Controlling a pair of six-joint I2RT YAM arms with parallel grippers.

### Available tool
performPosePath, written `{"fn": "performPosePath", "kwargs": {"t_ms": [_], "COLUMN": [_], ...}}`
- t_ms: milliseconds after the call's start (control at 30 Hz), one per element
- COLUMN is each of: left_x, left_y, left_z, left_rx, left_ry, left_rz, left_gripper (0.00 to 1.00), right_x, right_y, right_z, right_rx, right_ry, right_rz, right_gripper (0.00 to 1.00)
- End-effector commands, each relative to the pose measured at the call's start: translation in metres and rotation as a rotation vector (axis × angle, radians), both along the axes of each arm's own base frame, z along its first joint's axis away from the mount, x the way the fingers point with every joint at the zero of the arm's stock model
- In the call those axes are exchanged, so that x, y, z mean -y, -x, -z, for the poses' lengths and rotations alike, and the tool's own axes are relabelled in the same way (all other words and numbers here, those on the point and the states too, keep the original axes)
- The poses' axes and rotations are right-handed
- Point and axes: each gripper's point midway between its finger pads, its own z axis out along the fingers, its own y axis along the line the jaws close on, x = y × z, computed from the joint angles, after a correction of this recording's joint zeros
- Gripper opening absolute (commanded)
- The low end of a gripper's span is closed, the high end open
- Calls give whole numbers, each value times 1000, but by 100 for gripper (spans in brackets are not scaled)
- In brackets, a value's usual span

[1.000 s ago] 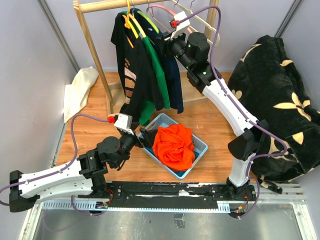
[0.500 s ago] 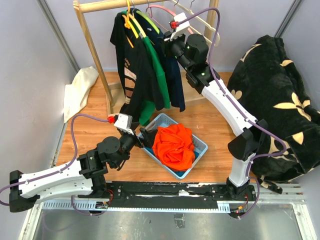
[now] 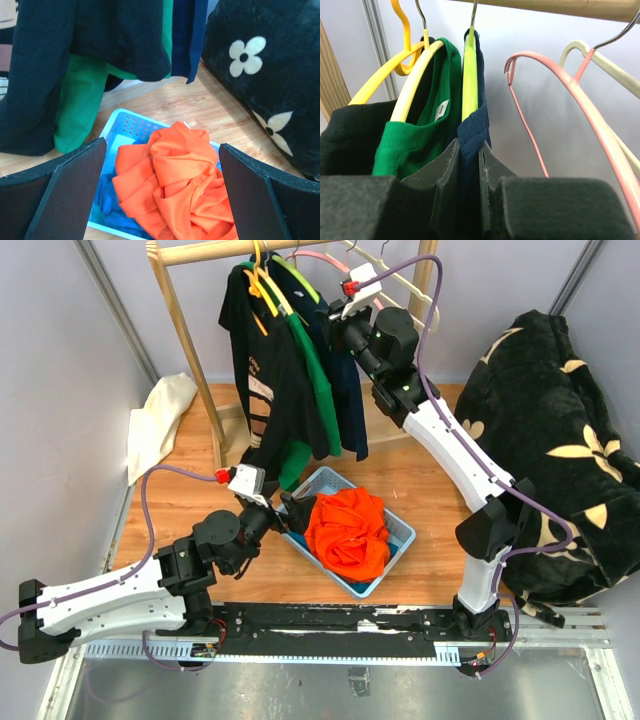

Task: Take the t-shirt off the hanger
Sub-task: Pick up the hanger from the clothesline.

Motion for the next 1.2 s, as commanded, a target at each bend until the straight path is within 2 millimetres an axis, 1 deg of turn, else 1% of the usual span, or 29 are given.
{"fn": "performPosePath", "kwargs": {"t_ms": [0, 200, 367, 400, 567, 800, 933, 967, 1033, 1100, 1167], "left_x": [1, 3, 4, 6, 12, 22, 33, 36, 43, 51, 58], "left_y": [-1, -1, -2, -2, -4, -9, -11, -13, -15, -17, -20], "left_z": [-30, -43, -62, -65, -83, -125, -142, -146, -153, -161, -169], "left_rx": [38, 54, 83, 89, 116, 179, 208, 216, 229, 244, 258], "left_ry": [48, 51, 63, 64, 56, 71, 64, 58, 51, 41, 34], "left_rz": [3, 8, 11, 15, 21, 27, 40, 41, 47, 54, 58], "left_gripper": [100, 100, 100, 100, 99, 98, 97, 97, 97, 96, 97], "right_x": [20, 26, 40, 42, 55, 76, 93, 98, 110, 120, 130], "right_y": [36, 45, 60, 62, 76, 92, 108, 114, 127, 136, 148], "right_z": [-98, -104, -104, -100, -94, -75, -69, -68, -71, -67, -70], "right_rx": [229, 241, 252, 247, 242, 225, 229, 231, 243, 247, 259], "right_ry": [-148, -148, -140, -132, -111, -62, -40, -35, -39, -37, -42], "right_rz": [1, 3, 18, 22, 37, 81, 105, 110, 125, 140, 149], "right_gripper": [1, 1, 1, 1, 1, 1, 1, 1, 1, 1, 1]}}
